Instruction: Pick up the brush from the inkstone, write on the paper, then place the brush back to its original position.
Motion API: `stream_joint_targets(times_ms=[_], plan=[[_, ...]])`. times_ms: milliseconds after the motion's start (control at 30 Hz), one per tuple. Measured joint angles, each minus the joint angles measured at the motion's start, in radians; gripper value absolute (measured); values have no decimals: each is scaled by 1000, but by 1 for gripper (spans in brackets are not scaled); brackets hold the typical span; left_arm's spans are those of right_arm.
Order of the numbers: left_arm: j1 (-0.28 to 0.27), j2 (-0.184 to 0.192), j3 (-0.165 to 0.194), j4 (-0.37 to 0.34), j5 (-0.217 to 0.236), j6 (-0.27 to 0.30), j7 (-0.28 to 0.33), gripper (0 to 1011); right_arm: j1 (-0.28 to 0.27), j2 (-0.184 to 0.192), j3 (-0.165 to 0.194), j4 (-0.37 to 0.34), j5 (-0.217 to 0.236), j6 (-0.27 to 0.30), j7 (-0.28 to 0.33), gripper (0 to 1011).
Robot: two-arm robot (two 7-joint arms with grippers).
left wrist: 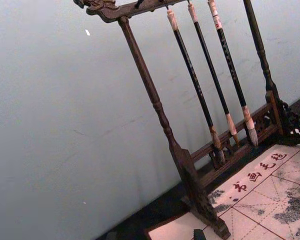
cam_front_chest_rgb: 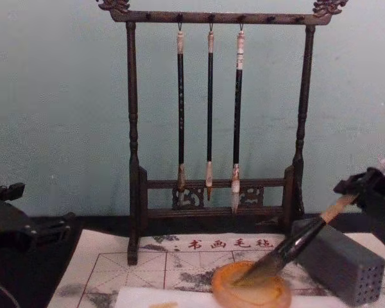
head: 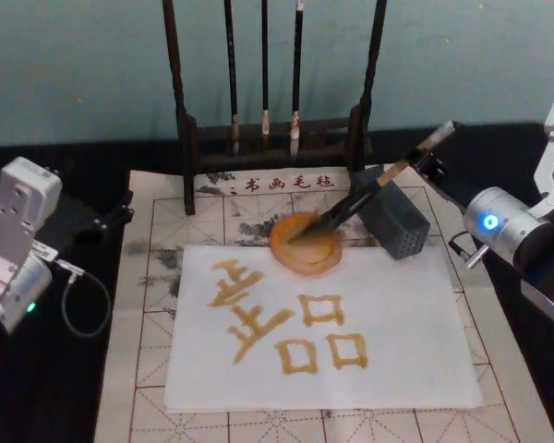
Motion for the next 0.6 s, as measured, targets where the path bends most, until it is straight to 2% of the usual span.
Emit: stream_joint_targets(times_ms=[233, 333, 533, 600], plan=[[0, 0, 0, 0, 0, 0, 0, 1001, -5, 22, -16, -34, -1, -37, 22, 182], [0, 0, 0, 0, 0, 0, 0, 1001, -10, 40, -36, -56, -25, -74, 41, 182], [0, 0, 0, 0, 0, 0, 0, 1001, -18, 68, -68, -78, -65, -113, 56, 182], [0, 0, 0, 0, 0, 0, 0, 1001, -25, 84, -84, -85, -91, -148, 84, 182]])
